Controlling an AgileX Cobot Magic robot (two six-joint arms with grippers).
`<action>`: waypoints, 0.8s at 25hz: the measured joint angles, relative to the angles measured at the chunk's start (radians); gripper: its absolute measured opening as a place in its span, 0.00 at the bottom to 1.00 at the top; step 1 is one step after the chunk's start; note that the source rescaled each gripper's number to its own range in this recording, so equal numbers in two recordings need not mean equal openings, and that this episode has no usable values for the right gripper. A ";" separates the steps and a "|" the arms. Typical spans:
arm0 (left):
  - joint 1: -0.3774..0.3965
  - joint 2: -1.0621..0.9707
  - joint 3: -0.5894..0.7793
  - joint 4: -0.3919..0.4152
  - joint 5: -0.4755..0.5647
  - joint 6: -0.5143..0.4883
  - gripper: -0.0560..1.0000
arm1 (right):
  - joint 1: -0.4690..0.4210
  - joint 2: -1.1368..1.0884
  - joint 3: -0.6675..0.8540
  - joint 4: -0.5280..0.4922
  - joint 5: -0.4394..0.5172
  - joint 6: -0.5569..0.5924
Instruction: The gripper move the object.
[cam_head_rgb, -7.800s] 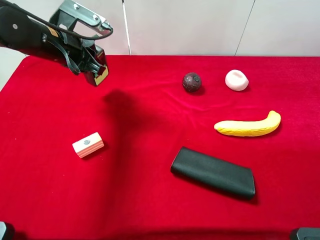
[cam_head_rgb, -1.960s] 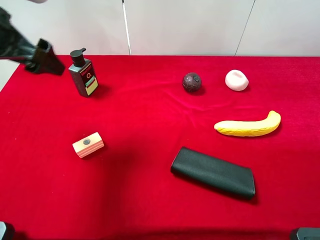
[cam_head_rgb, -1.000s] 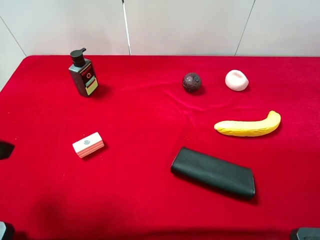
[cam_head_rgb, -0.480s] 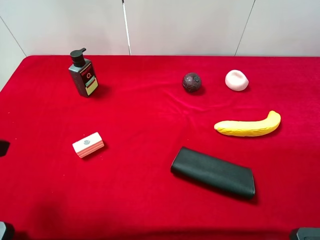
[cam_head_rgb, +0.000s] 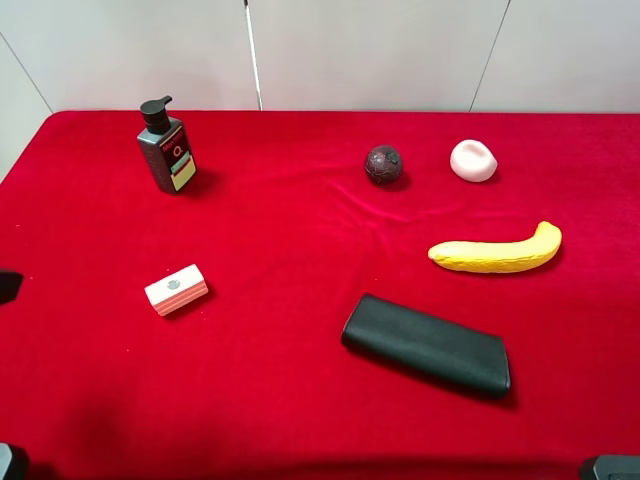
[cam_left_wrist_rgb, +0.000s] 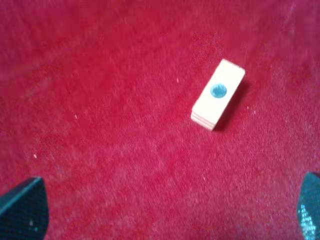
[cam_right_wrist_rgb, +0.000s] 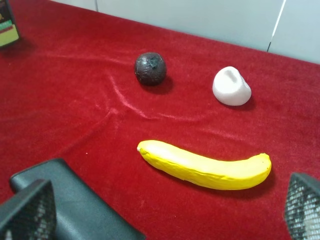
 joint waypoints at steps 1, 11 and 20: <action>0.007 -0.028 0.004 -0.001 -0.006 0.004 1.00 | 0.000 0.000 0.000 0.000 0.000 0.000; 0.213 -0.413 0.015 -0.039 -0.027 0.091 1.00 | 0.000 0.000 0.000 0.000 0.000 0.000; 0.333 -0.470 0.015 -0.129 -0.002 0.234 1.00 | 0.000 0.000 0.000 0.000 -0.001 0.000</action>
